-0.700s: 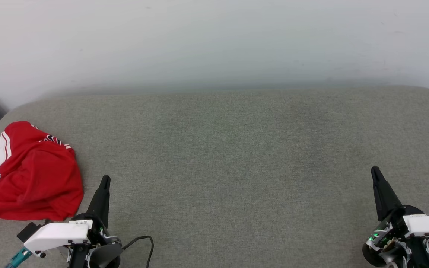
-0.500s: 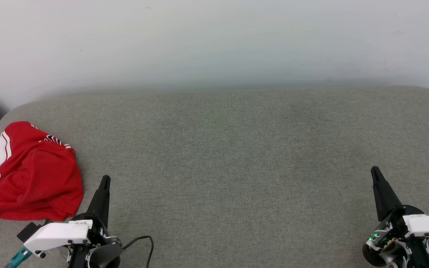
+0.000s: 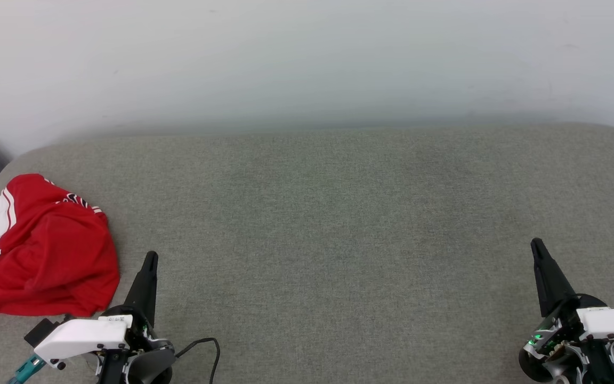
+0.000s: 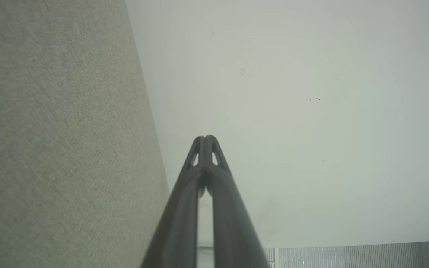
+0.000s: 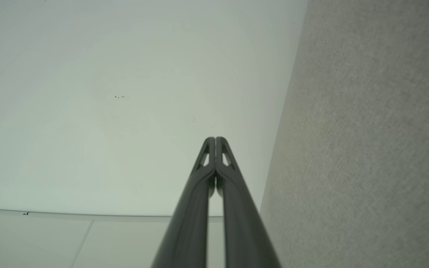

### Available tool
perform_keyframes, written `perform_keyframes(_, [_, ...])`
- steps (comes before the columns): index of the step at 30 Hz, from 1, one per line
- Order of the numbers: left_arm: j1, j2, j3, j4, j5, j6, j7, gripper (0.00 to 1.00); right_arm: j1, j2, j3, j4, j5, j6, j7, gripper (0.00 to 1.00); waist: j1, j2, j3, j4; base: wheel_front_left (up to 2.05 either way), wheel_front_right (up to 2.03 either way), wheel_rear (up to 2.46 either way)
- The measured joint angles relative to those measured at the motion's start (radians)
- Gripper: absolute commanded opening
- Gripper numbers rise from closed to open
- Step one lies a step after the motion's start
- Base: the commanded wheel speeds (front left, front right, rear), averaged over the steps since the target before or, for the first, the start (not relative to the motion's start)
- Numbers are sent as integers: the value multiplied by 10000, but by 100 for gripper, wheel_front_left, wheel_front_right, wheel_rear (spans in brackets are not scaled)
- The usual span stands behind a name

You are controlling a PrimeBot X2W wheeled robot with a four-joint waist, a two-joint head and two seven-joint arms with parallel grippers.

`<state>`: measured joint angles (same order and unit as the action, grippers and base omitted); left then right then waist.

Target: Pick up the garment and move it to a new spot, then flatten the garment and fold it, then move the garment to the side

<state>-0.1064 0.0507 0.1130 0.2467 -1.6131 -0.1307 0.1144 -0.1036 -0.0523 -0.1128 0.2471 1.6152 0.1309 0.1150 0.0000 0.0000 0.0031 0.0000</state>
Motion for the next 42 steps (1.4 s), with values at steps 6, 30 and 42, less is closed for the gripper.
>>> perform_keyframes(6, [0, 0, 0, 0, 0, 0, 0, 0, 0, 0, 0, 0, -2, 0, 0, 0, 0, 0, 0, 0, 0, 0, 0])
perform_keyframes(30, [665, -38, -460, 86, 462, 0, -573, 100, 681, -6, 401, 113, -391, -2, -554, 100, 0, 0, 26, 5, 0, 0, 0])
perform_keyframes(42, [824, -38, -579, -251, 2539, 0, -1095, 100, 803, -96, 556, -267, -2454, -2, -1093, 100, 0, 0, 42, 19, 0, 0, 0])
